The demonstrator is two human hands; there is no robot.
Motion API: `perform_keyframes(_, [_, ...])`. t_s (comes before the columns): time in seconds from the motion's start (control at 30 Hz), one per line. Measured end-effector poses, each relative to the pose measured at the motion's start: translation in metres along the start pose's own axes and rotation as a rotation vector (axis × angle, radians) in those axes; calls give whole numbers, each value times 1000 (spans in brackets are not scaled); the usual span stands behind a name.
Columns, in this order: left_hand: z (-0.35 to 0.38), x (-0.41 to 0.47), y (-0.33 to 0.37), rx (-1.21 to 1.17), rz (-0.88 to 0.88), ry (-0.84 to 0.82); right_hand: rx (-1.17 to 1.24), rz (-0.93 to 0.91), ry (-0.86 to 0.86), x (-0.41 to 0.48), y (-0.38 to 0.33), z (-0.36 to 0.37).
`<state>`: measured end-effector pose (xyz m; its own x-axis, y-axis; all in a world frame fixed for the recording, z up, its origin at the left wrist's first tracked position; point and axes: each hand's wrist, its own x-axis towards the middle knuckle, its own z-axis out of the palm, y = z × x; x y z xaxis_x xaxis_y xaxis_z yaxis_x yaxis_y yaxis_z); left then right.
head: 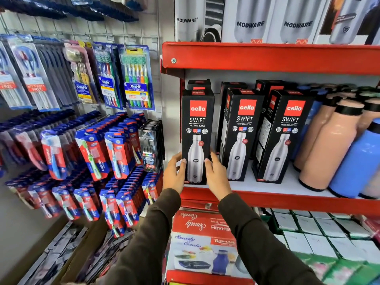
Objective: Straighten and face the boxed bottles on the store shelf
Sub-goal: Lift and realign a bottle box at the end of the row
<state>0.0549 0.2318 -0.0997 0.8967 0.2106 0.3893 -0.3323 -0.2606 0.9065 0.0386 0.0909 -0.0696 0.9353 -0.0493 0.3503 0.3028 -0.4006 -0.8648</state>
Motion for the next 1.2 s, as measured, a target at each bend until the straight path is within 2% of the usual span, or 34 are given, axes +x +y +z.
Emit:
perform_keyframes(0.63, [-5,-41,25,4,-44,17,20,-11,-40,-30,0,-10])
perform_keyframes(0.7, [0,-44,24,23,-13,69,24,-28,0,-31,6,-14])
perform_keyframes(0.87, [21,-52,45,22,131,382,59,-107,256,-35,15,-41])
perform_keyframes(0.93, [33,-56,64,3,231,424,62,-140,336,-32,19,-53])
perform_keyframes(1.07, [66,-63,94,4,440,349,60,-155,418,-22,27,-74])
perform_keyframes(1.2, [100,-59,105,-26,482,151,84,-111,381,-10,32,-90])
